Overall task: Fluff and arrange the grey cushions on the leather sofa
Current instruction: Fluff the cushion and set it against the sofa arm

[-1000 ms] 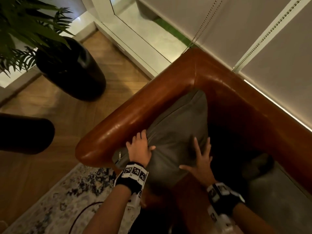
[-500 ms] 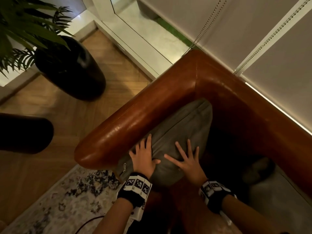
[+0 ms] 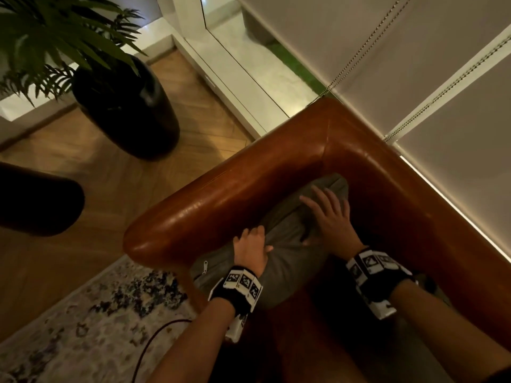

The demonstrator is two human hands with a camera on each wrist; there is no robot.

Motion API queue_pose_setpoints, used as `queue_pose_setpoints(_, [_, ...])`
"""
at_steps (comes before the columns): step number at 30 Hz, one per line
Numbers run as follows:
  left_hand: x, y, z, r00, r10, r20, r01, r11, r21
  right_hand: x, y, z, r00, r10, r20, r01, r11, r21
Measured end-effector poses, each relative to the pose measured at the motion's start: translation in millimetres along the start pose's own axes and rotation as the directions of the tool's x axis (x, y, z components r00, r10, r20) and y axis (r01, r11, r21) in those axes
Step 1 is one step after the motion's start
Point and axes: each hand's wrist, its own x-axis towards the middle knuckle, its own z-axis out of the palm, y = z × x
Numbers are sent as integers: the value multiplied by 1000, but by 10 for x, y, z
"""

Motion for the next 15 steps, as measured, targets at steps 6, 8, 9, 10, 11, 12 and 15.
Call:
queue_pose_setpoints(6, [-404, -106, 141, 997, 34, -72, -37, 999, -27, 499, -167, -342, 809, -228, 542, 397, 892, -218])
queue_pose_setpoints(8, [-452, -208, 135, 991, 31, -131, -34, 999, -20, 506, -276, -359, 810, -267, 522, 414, 891, -187])
queue_pose_setpoints(9, [-464, -259, 127, 988, 27, -154, -30, 999, -13, 487, -315, -350, 813, -270, 516, 416, 889, -190])
queue_pose_setpoints(10, [-475, -308, 111, 988, 17, -151, -19, 1000, -11, 463, -327, -325, 814, -270, 514, 416, 889, -192])
queue_pose_setpoints(11, [-483, -355, 95, 994, 2, -109, -4, 1000, -11, 434, -314, -289, 812, -255, 526, 403, 896, -187])
queue_pose_setpoints(12, [-511, -415, 87, 998, -11, -68, 9, 1000, -19, 397, -292, -230, 809, -248, 533, 390, 904, -173])
queue_pose_setpoints(15, [-583, -547, 139, 998, -8, -68, 2, 996, -92, 313, -138, -99, 826, -223, 517, 335, 933, -134])
